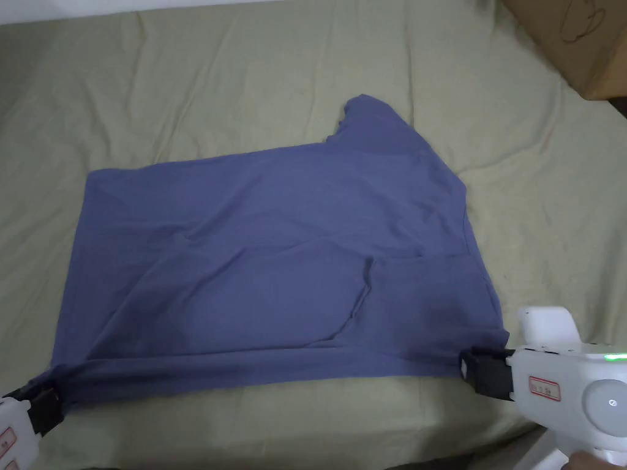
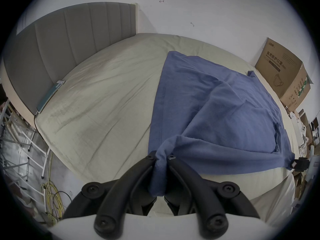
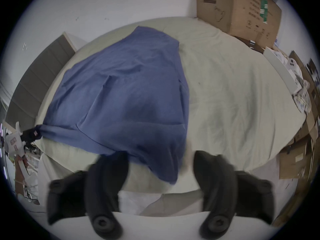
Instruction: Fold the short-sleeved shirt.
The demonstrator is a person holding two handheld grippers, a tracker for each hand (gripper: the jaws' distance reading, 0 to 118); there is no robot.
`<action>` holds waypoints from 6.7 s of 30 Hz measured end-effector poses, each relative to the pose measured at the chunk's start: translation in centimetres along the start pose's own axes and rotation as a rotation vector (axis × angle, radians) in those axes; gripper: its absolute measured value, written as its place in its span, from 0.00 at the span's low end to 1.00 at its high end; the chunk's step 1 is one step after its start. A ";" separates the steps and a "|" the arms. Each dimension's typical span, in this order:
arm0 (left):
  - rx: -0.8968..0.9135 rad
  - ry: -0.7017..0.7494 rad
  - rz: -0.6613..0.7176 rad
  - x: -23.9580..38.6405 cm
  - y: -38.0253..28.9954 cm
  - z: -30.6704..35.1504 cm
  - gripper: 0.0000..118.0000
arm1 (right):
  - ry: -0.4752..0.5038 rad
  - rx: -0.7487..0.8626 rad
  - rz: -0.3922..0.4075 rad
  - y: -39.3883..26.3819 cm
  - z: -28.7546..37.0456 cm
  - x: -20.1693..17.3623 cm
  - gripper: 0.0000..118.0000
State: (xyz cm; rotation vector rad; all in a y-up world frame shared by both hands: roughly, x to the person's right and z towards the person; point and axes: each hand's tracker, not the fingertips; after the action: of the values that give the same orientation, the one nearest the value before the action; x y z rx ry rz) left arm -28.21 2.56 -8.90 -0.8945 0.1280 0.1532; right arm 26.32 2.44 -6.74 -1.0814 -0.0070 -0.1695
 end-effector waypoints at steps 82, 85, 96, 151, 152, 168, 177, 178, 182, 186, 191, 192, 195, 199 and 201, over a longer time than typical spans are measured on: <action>-0.073 -0.042 -0.101 0.9 7.6 -2.6 0.06 | 0.025 0.051 -0.064 9.4 -2.4 -0.5 0.10; -0.076 -0.030 -0.119 0.3 6.8 -1.3 0.06 | 0.032 0.043 -0.072 7.7 -0.3 0.2 0.10; -0.192 -0.007 -0.059 -1.2 1.3 -0.8 0.88 | 0.017 -0.058 -0.242 -1.1 0.0 2.6 0.65; -0.123 -0.043 -0.071 7.2 26.1 -21.1 0.96 | 0.039 -0.001 0.000 29.6 -13.5 2.1 0.02; -0.127 -0.052 -0.070 7.2 26.4 -22.5 0.96 | 0.035 -0.001 0.012 29.7 -13.6 2.0 0.02; -0.152 -0.057 -0.114 8.2 26.4 -19.0 0.01 | 0.084 0.036 0.040 29.1 -9.4 0.8 0.02; 0.034 -0.093 -0.197 4.8 21.7 -4.0 0.01 | 0.166 0.160 0.028 23.1 2.0 2.1 0.02; 0.046 -0.098 -0.197 4.1 20.6 -2.4 0.01 | 0.174 0.163 0.028 21.6 3.2 2.3 0.02; 0.048 -0.127 -0.161 1.5 15.4 1.8 0.01 | 0.182 0.135 0.031 15.2 5.4 3.2 0.02; -0.052 -0.110 -0.164 -0.4 9.3 1.5 0.01 | 0.181 0.010 -0.033 8.0 4.1 3.5 0.02; -0.132 -0.099 -0.012 -2.6 3.5 -1.0 0.07 | 0.102 -0.089 -0.019 2.5 1.0 2.8 0.02; -0.153 -0.075 0.010 -2.9 3.1 -1.1 0.18 | 0.101 -0.067 -0.017 2.2 0.9 2.6 0.03; -0.125 -0.051 0.050 -3.5 2.7 0.1 0.69 | 0.032 -0.027 -0.005 2.7 2.4 1.7 0.50; -0.020 -0.084 0.147 -5.7 3.4 2.8 0.83 | -0.088 0.126 0.084 4.1 6.2 -0.4 0.74; -0.010 -0.095 0.188 -6.4 3.6 4.0 0.82 | -0.045 0.179 0.122 4.6 7.7 -2.1 0.74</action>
State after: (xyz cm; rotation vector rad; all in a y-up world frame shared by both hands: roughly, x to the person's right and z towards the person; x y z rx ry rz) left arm -35.01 7.41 -8.10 -0.8830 0.1226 0.3708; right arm 25.52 11.60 -7.31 -0.9035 0.0028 -0.0336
